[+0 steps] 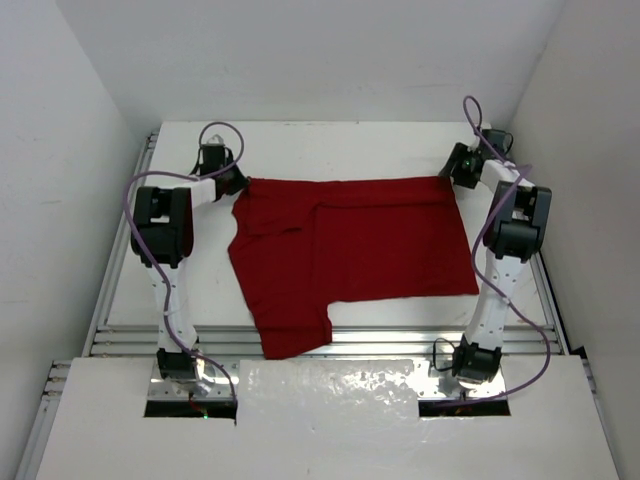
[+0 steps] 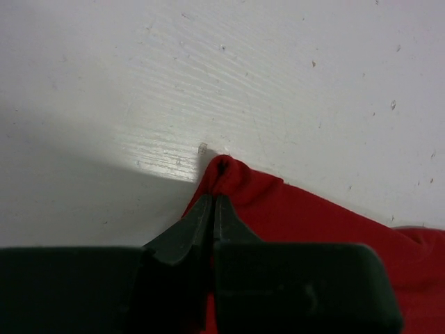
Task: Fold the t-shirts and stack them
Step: Fold the flattened tshirt in 1/3 of the way
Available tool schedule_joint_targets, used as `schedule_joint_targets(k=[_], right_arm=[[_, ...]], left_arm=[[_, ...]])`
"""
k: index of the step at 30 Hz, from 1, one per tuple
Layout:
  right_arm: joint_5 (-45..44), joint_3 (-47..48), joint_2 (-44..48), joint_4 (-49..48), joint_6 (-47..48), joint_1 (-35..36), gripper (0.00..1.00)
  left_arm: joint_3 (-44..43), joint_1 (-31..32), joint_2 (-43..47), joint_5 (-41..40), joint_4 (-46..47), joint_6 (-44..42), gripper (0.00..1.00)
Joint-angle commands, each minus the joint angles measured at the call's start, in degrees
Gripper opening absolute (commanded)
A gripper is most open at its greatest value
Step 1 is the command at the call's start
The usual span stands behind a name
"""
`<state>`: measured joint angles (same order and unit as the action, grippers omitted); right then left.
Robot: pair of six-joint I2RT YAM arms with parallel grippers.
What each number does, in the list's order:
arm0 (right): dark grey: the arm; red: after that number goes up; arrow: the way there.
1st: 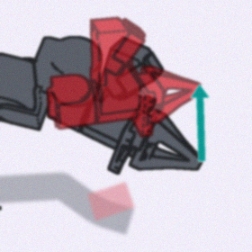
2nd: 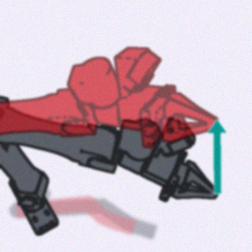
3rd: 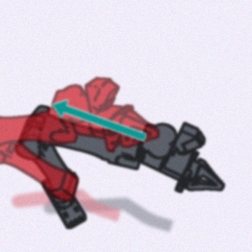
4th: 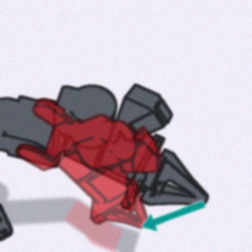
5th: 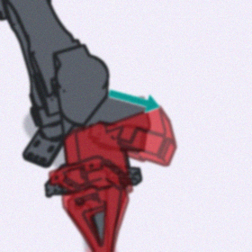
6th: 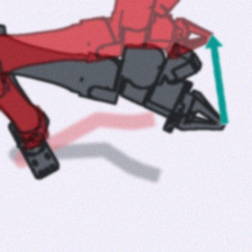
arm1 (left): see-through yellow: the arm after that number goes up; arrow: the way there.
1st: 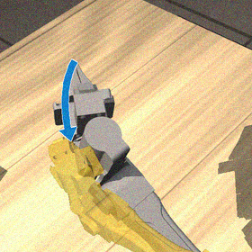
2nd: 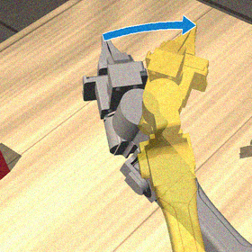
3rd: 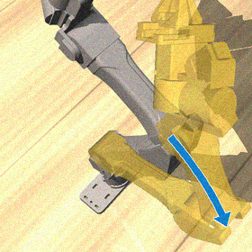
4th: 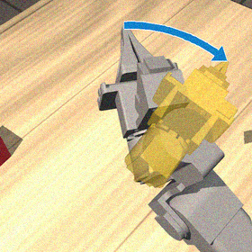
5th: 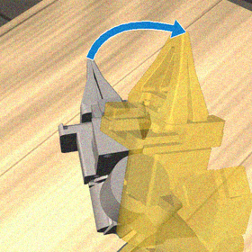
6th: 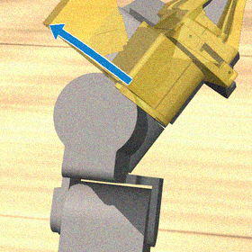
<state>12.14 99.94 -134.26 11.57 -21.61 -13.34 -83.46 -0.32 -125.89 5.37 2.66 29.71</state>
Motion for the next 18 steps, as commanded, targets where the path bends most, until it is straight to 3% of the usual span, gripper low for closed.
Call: schedule_joint_targets(k=[1,5,6,7,13,18], right_arm=[[3.7,5.1,-2.5,2.7,1.5,0.0,0.56],[3.9,3.1,-1.8,1.9,2.1,0.1,0.3],[2.9,2.9,-1.5,1.7,2.2,0.1,0.08],[1.9,2.6,-1.4,1.8,2.4,0.1,0.0],[-8.3,-1.7,1.7,-0.1,1.5,-0.7,0.0],[-10.6,-1.0,2.3,1.3,3.2,-1.2,0.0]], left_arm=[[-2.7,-0.2,0.4,0.9,0.4,-1.2,0.0],[-3.0,-0.2,0.0,1.2,0.0,-1.3,0.0],[-3.0,-0.2,0.1,0.5,-0.1,-1.2,0.0],[-2.9,-0.3,0.2,0.0,-0.2,-0.8,0.0],[-5.3,-0.8,0.2,-8.0,-5.8,1.2,0.0],[-5.7,-1.1,0.5,-9.8,-5.3,1.4,0.0]])
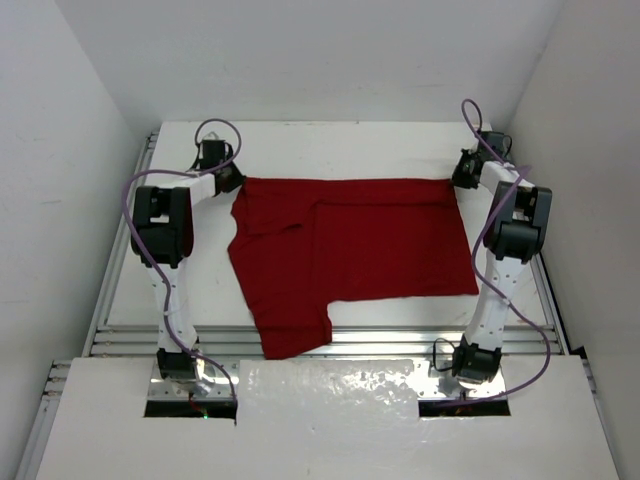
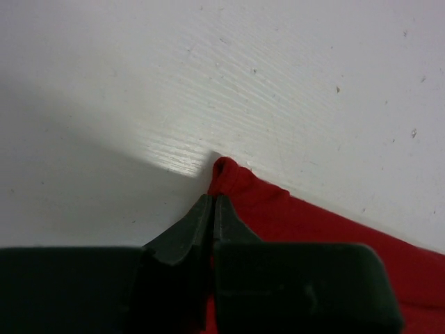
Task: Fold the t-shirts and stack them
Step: Fold the flattened tshirt in 1/3 of the way
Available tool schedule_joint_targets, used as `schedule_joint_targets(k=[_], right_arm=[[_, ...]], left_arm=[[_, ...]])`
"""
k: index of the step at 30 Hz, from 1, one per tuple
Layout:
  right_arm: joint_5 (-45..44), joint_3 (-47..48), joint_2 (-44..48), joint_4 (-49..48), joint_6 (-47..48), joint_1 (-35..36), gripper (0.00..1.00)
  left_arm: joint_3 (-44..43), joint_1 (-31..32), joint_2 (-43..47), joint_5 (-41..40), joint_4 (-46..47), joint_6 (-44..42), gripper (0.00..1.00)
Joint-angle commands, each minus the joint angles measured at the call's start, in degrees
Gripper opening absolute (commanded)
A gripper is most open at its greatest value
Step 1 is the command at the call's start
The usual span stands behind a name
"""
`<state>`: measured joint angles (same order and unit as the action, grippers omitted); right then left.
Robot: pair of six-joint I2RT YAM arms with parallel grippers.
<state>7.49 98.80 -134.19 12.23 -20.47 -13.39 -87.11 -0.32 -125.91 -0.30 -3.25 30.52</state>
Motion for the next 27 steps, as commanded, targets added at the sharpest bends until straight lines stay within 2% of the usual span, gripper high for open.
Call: schedule_joint_targets(k=[1,9,10,11,13,14,16,17,18,20,22,25,27], right_arm=[[-6.0,0.2,2.2,0.9,2.0,-1.2,0.0],[-4.4,-0.2,2.1,2.0,0.0,-1.1,0.0],[-3.3,0.4,2.0,3.7,-0.5,-1.1,0.15],[-2.6,1.0,2.4,4.0,-1.2,-1.0,0.24],[-1.2,0.4,4.2,4.1,-1.9,-1.0,0.39],[-1.3,0.2,4.9,4.0,-2.7,-0.9,0.47],[-1.8,-0.4,6.0,4.0,-3.5,-0.9,0.58],[-1.6,-0.8,6.9,4.1,-4.2,-0.9,0.66],[-1.3,-1.1,7.4,4.1,-4.7,-0.9,0.81],[1.6,-2.6,9.1,3.5,-6.3,-0.9,0.99],[3.8,-6.5,11.0,0.1,-8.9,-0.9,0.99],[6.1,-12.6,15.3,-5.9,-12.0,-0.9,0.99],[6.0,-16.7,19.2,-11.4,-13.3,-0.9,0.99]], left_arm=[[-2.1,-1.1,0.4,-4.1,0.9,0.7,0.0],[-0.8,-1.0,-0.4,-4.7,1.0,1.0,0.0],[-1.2,-1.1,-0.2,-4.2,0.7,1.2,0.0],[-1.3,-1.0,0.3,-3.9,0.3,1.6,0.04],[-2.1,-0.8,1.1,-5.1,-1.1,2.2,0.29],[-2.4,-0.7,2.1,-6.4,-3.5,2.5,0.35],[-2.1,-0.6,3.6,-9.0,-4.6,3.2,0.39],[-1.8,-0.6,5.1,-9.7,-5.2,3.4,0.53],[-1.5,-0.6,6.1,-10.8,-5.5,3.6,0.61],[-0.1,-0.6,9.4,-10.9,-4.6,3.5,0.76],[0.4,-0.6,13.7,-10.9,-4.6,3.6,0.89],[1.8,1.4,20.5,-15.9,-7.5,3.6,0.97],[3.0,4.5,23.9,-22.3,-11.1,5.8,0.98]])
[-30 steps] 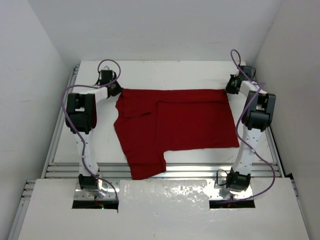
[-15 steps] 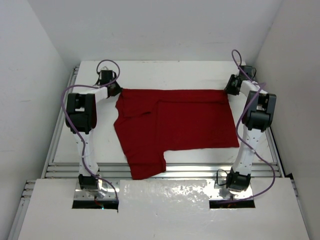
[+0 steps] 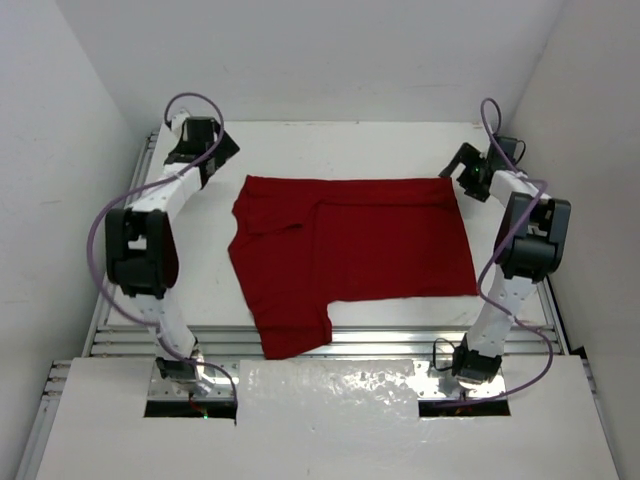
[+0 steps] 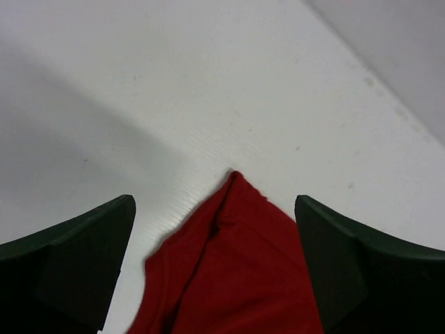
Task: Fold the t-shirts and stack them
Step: Fold the flattened tshirt in 1/3 of the way
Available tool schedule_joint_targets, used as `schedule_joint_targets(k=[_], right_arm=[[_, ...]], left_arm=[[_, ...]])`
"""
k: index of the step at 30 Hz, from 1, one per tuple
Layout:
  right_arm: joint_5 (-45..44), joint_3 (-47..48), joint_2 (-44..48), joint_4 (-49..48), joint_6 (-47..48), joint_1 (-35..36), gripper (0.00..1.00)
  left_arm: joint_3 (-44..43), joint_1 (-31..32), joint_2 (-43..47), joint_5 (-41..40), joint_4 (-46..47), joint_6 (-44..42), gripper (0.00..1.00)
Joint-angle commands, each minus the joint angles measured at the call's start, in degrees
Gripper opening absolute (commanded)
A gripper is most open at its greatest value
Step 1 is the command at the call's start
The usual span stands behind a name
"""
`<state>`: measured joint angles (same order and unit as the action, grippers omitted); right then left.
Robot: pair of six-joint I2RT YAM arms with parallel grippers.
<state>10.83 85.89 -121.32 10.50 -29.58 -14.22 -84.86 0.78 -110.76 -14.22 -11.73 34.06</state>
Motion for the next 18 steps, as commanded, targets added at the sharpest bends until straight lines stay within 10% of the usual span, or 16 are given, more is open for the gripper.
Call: schedule_joint_targets(k=[1,11,18], right_arm=[[2.4,-8.7,7.9,-12.1,-5.4,0.0,0.99],[2.8,-25.9,22.9,-14.7,-7.4,3.1,0.99],[4.0,-36.7,33.1,-8.0,-10.0,4.0,0.99]], left_arm=[[1.8,5.0,12.6,-10.8,-5.9,3.3,0.98],[20.4,26.5,24.2,-13.4,-7.4,4.8,0.94],[7.8,33.7,7.5,-17.0,-14.3,-10.0,0.58]])
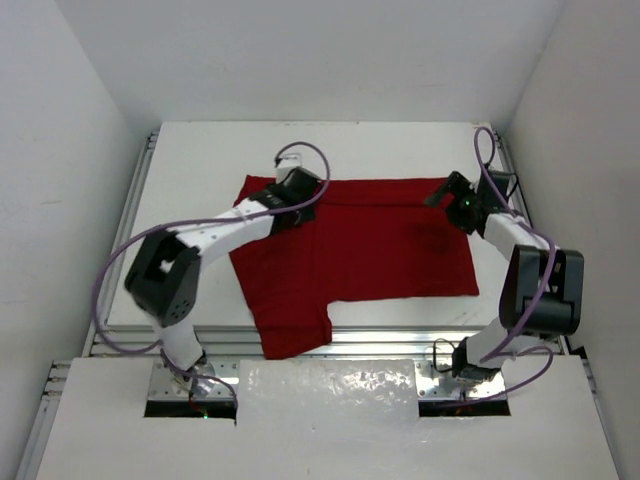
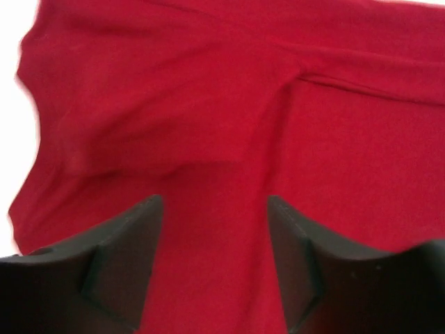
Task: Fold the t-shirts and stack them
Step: Fold the flattened tshirt in 1/3 of the way
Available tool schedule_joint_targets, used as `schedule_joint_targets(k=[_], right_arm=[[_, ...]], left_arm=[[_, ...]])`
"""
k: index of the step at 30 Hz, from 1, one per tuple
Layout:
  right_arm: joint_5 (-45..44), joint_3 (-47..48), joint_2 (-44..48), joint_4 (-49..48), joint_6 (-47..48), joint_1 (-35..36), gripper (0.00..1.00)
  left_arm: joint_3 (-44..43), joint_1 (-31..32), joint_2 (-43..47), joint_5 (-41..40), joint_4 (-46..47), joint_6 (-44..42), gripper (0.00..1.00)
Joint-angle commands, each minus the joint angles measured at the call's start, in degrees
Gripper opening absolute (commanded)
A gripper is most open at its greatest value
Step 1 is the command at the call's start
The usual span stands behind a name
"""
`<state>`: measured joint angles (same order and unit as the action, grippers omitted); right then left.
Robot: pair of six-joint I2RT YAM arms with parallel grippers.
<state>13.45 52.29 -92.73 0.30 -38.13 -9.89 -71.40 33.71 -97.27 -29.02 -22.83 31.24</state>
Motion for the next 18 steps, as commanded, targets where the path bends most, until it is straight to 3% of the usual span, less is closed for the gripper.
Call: schedule_joint_targets(k=[1,2,4,8,18], right_arm=[[1.9,-3.7,6.8,3.4,-1.1,-0.3,0.99],[2.2,-5.0,8.0,4.9,-0.3,-0.3,0.99],[3.1,-6.2,11.1,5.8,0.2,-0.4,0.99],[5.2,-7.6,14.4,6.4,1.6,-0.4,0.99],[8.2,-8.1,13.5,4.7,2.4,-0.4,0.99]], left_arm=[[-9.4,0.7,-8.3,-1.8,-5.2,-7.8,0.49],[-10.8,0.7,-11.6,-1.8,-8.1,-8.5,0.44],[-12.3,0.8,-13.4,-0.9,-8.3,-9.9,0.44],[-15.0,0.5,-17.3,-2.6,-7.7,-12.9,0.49],[-19.6,-0.2,-24.0,-1.1,-4.0,-16.5,0.5]])
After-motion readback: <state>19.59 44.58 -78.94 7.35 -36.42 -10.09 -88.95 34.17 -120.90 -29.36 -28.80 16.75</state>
